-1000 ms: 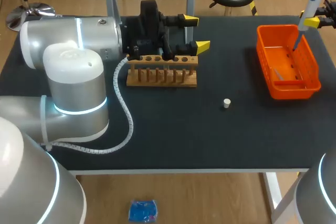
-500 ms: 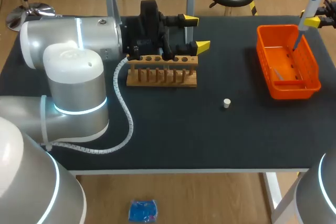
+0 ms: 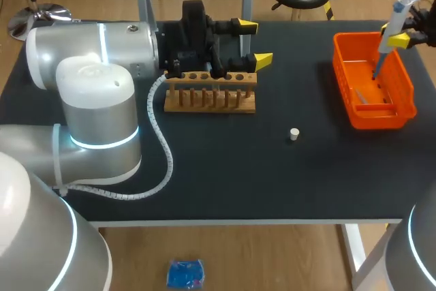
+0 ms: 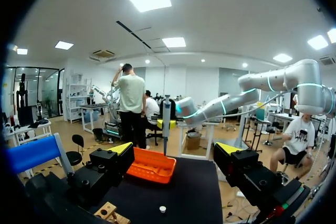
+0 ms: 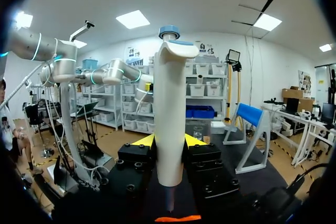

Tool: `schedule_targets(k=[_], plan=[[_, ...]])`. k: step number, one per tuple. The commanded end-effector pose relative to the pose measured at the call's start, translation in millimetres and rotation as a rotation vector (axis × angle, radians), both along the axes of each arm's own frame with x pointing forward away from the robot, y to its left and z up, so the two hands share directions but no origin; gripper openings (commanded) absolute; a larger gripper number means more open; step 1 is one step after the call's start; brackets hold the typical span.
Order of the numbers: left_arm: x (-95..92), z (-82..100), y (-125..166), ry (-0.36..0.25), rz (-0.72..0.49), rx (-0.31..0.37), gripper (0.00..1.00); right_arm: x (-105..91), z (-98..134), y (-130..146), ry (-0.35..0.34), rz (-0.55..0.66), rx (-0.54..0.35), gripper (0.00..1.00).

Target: Invert the test tube, pick up the pipette, mount the tip to pipette, aspirate from beaker and dispense into the tube, eject the tip, return the pipette, and cap with the stopper.

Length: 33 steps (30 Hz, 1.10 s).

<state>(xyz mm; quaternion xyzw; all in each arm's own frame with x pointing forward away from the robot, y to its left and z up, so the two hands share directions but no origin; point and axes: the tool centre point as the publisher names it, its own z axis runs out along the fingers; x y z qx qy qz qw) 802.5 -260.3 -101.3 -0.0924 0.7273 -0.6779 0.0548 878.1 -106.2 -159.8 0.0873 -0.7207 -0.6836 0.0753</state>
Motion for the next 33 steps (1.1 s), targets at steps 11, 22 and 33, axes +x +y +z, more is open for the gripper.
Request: schedule_targets(k=[11,22,33], plan=[[-0.1,-0.5,-1,-0.001,0.002,-0.002,1.0,-70.4,7,101,-0.002,-0.09,-0.054,0.0],[-0.1,-0.5,-1,-0.001,0.002,-0.002,1.0,-92.2,6,162,-0.02,-0.012,-0.003,0.0],[-3.2,0.6,2,-0.017,0.021,-0.036,1.0,-96.7,13,203,-0.023,0.032,0.037,0.0]])
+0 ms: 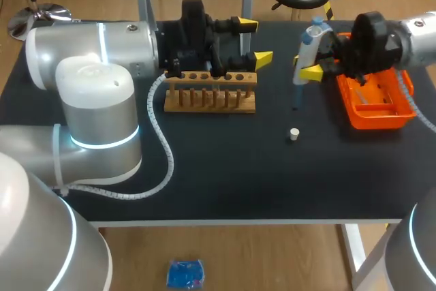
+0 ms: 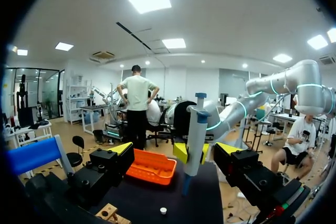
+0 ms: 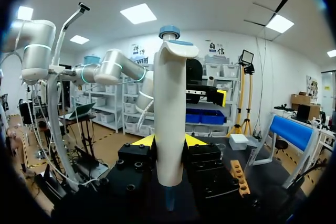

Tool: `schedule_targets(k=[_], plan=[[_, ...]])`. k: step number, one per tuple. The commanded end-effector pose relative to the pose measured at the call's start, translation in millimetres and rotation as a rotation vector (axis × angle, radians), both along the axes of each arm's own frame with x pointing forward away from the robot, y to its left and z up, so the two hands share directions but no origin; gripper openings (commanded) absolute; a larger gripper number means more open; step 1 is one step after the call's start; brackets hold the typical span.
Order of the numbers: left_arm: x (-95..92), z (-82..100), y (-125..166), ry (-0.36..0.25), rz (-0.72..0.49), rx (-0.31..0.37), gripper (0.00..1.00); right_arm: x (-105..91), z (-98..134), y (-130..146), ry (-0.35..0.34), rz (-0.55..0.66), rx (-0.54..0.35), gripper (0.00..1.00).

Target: Invert the test tube, pick up the pipette, mount the tip to pipette, aspirate from beaker and dispense into the tube, eject the tip, return the pipette, and cap with the stopper.

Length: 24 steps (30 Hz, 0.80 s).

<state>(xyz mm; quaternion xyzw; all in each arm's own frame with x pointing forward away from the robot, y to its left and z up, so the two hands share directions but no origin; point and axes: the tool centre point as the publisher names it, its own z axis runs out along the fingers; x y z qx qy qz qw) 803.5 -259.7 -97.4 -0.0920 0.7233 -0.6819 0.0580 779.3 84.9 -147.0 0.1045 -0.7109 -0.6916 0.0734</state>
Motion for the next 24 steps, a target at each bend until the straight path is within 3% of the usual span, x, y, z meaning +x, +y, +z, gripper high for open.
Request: schedule_targets(k=[1,14,24], plan=[[-4.8,-3.2,2,-0.01,0.022,-0.028,1.0,1.6,1,14,-0.002,0.01,0.011,0.0],[-10.1,1.5,1,-0.055,0.061,-0.024,1.0,-0.1,6,33,-0.006,0.007,0.053,0.0],[-10.2,1.8,1,-0.056,0.061,-0.023,1.0,3.7,6,46,0.007,-0.007,0.055,0.0]])
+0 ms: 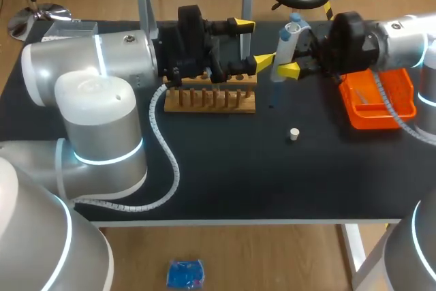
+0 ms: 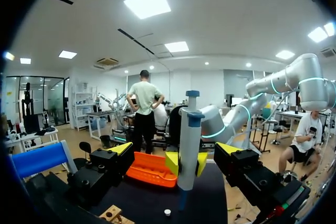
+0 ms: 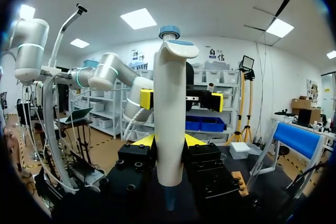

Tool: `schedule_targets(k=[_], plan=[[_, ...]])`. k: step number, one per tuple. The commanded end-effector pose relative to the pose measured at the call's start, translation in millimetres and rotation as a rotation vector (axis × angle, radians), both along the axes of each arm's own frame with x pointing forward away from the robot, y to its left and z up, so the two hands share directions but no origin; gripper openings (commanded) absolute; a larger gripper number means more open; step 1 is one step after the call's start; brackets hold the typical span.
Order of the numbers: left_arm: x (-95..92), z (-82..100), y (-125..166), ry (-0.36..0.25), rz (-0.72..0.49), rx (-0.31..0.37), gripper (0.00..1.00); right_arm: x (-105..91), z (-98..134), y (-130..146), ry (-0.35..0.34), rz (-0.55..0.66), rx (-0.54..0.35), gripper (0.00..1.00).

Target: Invert the test tube, pick up the pipette, mount the tip to pipette, aspirate from beaker and dispense into the tube, eject the tip, return the pipette, and cap with the stopper.

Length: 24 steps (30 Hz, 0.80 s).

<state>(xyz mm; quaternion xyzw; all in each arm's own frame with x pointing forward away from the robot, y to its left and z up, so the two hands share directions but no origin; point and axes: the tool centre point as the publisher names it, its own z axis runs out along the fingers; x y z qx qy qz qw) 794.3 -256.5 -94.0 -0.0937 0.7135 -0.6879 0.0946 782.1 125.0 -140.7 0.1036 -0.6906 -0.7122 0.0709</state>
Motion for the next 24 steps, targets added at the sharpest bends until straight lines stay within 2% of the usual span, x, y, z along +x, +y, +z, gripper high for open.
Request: schedule_targets(k=[1,24], plan=[[-1.0,-1.6,-2,-0.003,0.008,-0.007,1.0,1.2,-1,7,0.003,-0.004,-0.004,0.0],[-1.0,-1.6,-2,-0.003,0.008,-0.007,1.0,6.5,2,35,-0.013,-0.005,-0.037,0.0]])
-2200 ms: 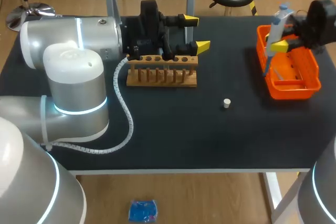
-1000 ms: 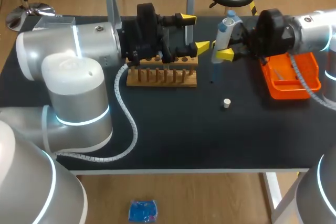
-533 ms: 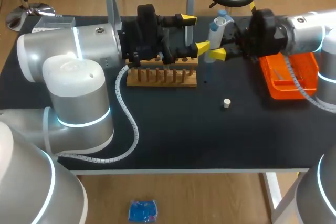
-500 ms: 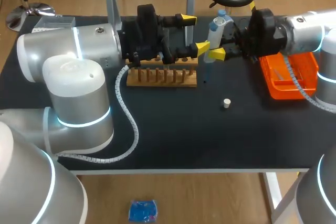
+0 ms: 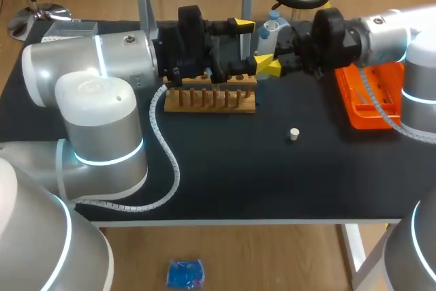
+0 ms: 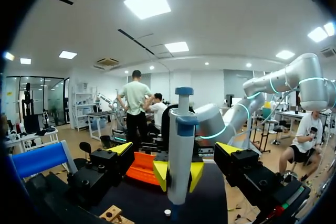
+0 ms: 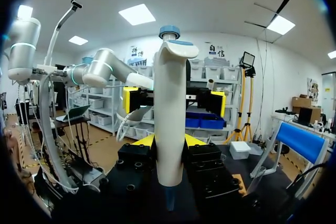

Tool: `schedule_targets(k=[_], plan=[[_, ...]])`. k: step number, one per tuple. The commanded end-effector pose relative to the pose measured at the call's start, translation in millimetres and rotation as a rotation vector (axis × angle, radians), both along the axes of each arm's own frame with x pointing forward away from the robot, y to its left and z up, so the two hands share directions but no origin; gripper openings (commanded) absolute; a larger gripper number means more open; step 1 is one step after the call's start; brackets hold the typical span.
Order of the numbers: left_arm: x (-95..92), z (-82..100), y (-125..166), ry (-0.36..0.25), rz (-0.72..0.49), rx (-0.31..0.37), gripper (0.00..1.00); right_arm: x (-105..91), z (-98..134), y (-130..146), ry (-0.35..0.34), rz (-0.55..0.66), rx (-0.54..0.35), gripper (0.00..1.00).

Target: Invert the test tube, pick up the pipette, mount the tip to pipette, aspirate from beaker and dispense into the tube, eject the tip, return the pipette, and cap with the stopper.

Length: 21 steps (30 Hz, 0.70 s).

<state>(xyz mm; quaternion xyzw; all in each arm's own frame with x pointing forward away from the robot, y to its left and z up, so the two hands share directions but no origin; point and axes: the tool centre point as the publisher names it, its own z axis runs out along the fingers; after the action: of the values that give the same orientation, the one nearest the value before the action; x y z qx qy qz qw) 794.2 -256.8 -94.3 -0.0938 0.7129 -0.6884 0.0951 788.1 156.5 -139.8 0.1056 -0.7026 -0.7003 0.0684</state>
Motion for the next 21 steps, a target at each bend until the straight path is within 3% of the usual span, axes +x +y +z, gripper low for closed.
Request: schedule_targets(k=[1,21], plan=[[-0.9,-1.3,-1.9,-0.002,0.007,-0.006,1.0,0.8,1.2,4.0,-0.003,-0.004,-0.004,0.0],[-0.9,-1.3,-1.9,-0.002,0.007,-0.006,1.0,5.1,-0.3,13.8,-0.001,-0.044,0.011,0.0]])
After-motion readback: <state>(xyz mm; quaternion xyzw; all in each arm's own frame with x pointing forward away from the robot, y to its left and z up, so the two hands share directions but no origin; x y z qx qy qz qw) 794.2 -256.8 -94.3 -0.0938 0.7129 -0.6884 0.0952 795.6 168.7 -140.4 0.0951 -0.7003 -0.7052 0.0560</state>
